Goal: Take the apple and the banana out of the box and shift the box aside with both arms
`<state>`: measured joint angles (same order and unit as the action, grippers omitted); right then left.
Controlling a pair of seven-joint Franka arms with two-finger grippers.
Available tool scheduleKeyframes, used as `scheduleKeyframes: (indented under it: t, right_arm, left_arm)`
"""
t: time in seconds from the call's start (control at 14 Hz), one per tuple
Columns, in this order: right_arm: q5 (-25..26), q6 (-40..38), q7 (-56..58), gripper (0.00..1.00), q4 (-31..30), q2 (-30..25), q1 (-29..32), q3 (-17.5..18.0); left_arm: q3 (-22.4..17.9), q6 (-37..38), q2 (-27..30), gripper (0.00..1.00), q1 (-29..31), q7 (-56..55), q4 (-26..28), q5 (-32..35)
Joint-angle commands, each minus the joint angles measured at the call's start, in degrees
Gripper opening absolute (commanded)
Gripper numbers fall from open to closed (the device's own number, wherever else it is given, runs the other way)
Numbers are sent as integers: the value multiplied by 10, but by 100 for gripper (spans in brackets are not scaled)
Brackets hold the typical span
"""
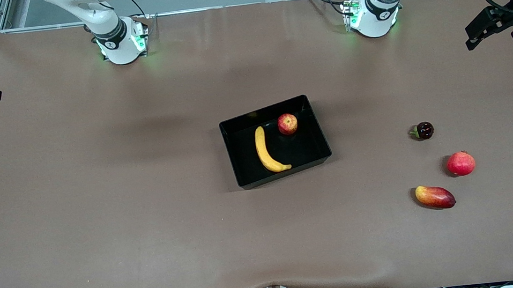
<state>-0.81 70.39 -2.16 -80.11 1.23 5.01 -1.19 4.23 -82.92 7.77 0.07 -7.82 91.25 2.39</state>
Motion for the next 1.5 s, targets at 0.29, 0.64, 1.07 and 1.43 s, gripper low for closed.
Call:
scheduleKeyframes:
  t: [0.29, 0.64, 1.07, 1.43]
  right_arm:
    - [-8, -3, 6, 100, -8, -11, 16, 10]
    - [-8, -3, 6, 100, -8, -11, 16, 10]
    - [-8, -3, 6, 100, -8, -11, 17, 10]
    - [-8, -3, 6, 100, -8, -11, 16, 10]
  left_arm:
    - [3, 13, -26, 100, -3, 7, -20, 3]
    - [101, 2, -97, 100, -10, -96, -21, -12]
    - [261, -119, -223, 100, -12, -435, 4, -19]
    - [281, -266, -286, 100, -83, -512, 93, 34]
